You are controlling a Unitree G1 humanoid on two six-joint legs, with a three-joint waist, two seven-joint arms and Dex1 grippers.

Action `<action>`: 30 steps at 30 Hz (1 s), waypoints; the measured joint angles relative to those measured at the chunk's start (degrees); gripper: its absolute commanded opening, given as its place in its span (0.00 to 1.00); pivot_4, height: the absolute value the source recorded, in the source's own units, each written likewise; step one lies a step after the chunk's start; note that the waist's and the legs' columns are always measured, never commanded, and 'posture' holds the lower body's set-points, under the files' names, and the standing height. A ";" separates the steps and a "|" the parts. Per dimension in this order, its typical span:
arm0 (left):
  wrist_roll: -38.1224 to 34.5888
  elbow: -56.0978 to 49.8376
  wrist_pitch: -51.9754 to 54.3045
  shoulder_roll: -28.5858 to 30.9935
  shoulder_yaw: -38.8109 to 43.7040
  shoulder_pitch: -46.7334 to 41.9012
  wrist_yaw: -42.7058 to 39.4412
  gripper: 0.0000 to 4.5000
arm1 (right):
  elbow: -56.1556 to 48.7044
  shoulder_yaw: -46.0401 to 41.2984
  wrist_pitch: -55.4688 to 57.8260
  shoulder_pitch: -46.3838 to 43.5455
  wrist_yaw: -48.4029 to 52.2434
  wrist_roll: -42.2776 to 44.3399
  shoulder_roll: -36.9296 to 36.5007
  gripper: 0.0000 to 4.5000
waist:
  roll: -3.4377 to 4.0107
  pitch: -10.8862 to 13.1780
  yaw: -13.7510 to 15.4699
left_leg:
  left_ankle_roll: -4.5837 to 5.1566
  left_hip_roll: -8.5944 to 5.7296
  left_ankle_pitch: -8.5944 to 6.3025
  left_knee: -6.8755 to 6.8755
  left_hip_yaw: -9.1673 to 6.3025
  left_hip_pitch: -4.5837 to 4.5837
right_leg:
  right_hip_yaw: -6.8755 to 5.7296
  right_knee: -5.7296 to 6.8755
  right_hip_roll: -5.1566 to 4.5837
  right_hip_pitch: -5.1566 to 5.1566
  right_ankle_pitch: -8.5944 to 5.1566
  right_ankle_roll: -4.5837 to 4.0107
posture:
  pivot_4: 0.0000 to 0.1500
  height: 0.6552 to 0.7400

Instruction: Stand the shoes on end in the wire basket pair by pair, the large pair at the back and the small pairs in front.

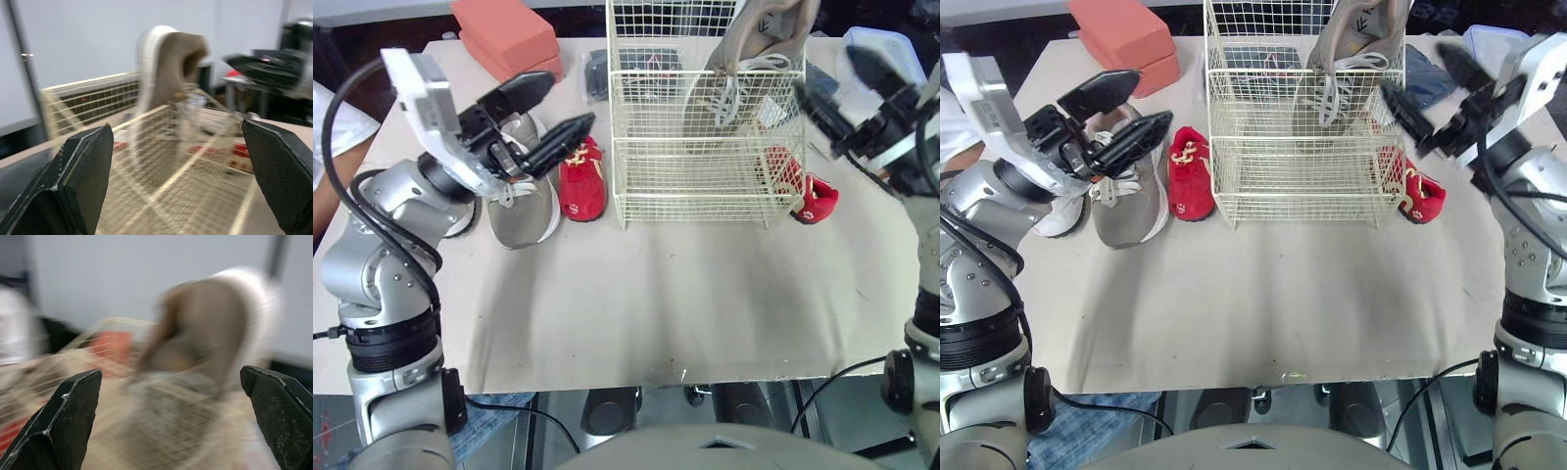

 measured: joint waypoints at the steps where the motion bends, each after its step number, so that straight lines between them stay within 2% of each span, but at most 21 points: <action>1: 0.68 0.80 -0.29 -0.14 0.51 0.05 0.89 1.00 | -1.27 0.08 0.93 0.52 0.66 1.35 -0.01 0.99 | 0.00 0.00 0.02 | 0.00 0.00 0.00 0.00 -0.01 0.00 | 0.00 0.00 0.00 0.00 0.00 0.00 | 1.00 0.36; 8: 5.17 10.33 -1.02 -0.01 5.02 -0.13 8.00 1.00 | -10.09 2.42 4.60 6.77 3.36 7.84 -0.61 0.99 | -0.04 -0.01 0.10 | 0.01 -0.01 -0.01 0.00 -0.02 -0.03 | -0.03 -0.04 -0.05 0.01 0.00 0.01 | 1.00 0.36; 17: 13.89 28.93 3.76 6.61 3.81 -5.78 12.48 1.00 | -13.07 5.42 1.56 14.21 5.23 3.19 -1.33 0.99 | -0.14 -0.02 0.23 | 0.01 -0.01 -0.01 -0.01 -0.07 -0.02 | -0.12 0.00 -0.06 0.01 -0.09 0.15 | 1.00 0.36; 20: 17.52 38.59 5.58 7.78 0.20 -12.49 12.39 1.00 | -13.49 6.90 0.22 14.82 5.52 1.37 -1.17 0.99 | -0.34 -0.04 0.35 | 0.01 -0.03 -0.01 0.00 -0.12 -0.06 | -0.21 -0.01 -0.04 0.02 -0.09 0.15 | 1.00 0.36; 23: 21.59 49.65 7.85 8.36 -5.14 -20.90 9.69 1.00 | -13.82 8.00 -1.04 15.44 5.45 -0.26 -0.63 0.99 | -0.42 -0.04 0.27 | 0.01 -0.06 -0.01 0.00 -0.05 -0.07 | -0.30 -0.03 -0.04 0.00 -0.08 0.14 | 1.00 0.36; 26: 24.29 55.72 8.97 8.38 -8.06 -25.13 7.66 1.00 | -14.01 8.39 -1.88 16.02 5.39 -1.02 -0.49 0.99 | -0.43 -0.03 0.12 | 0.01 -0.07 -0.01 0.00 0.01 -0.07 | -0.29 -0.04 -0.04 -0.01 -0.02 0.03 | 1.00 0.36; 30: 30.25 69.23 7.94 8.35 -13.40 -34.42 3.13 1.00 | -14.46 8.85 -2.95 17.32 4.50 -2.17 0.58 0.99 | -0.50 -0.01 -0.02 | 0.00 -0.10 0.00 0.00 0.04 -0.04 | -0.30 -0.02 0.01 -0.04 -0.02 0.03 | 1.00 0.36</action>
